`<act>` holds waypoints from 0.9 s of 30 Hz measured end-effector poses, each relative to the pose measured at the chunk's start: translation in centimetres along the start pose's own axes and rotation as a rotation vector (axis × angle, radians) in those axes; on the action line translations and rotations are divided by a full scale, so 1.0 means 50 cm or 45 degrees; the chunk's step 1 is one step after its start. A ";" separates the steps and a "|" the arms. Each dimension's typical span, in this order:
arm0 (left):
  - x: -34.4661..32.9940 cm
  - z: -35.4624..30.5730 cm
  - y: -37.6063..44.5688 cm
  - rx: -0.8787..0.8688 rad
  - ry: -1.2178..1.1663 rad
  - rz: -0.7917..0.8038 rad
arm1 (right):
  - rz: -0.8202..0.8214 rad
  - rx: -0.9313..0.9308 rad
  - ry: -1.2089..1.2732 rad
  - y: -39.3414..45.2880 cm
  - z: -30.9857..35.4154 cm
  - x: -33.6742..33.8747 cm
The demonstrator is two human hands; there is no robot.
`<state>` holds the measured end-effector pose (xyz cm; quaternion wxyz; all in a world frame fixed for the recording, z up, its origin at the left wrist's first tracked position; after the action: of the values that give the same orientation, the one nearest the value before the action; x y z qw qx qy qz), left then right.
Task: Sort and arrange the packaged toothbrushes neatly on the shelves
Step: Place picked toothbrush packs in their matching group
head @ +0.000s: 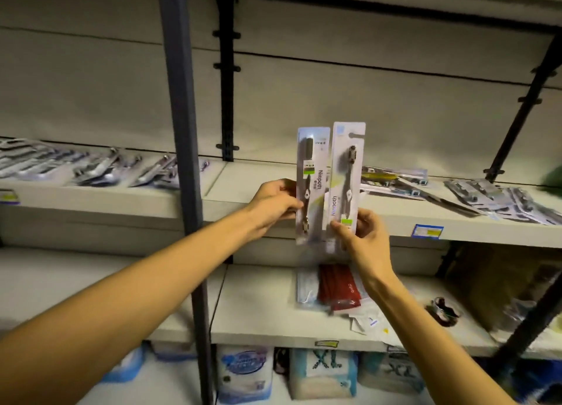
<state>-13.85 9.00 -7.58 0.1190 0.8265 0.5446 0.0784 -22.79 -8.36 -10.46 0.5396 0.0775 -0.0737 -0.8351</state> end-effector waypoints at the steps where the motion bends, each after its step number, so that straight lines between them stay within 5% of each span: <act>1: 0.017 -0.002 -0.012 0.000 0.003 -0.011 | 0.022 0.007 -0.018 -0.011 0.002 -0.018; 13: 0.367 -0.069 -0.142 -0.016 0.074 -0.065 | 0.231 0.000 -0.048 -0.104 0.041 -0.381; 27: 0.898 -0.105 -0.188 -0.040 0.211 -0.412 | 0.336 0.026 -0.127 -0.163 0.076 -0.870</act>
<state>-5.77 54.42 -5.19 0.0977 0.7170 0.6770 0.1345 -13.20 34.83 -6.24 0.6397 0.0309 -0.1185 -0.7588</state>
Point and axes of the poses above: each hand's wrist, its own y-axis towards the middle knuckle, its own x-axis out of the back of the hand, z = x × y, the point moved 9 cm from there along y, towards the middle knuckle, and after that the axes turned 11 degrees about -x, right-handed, at the moved point
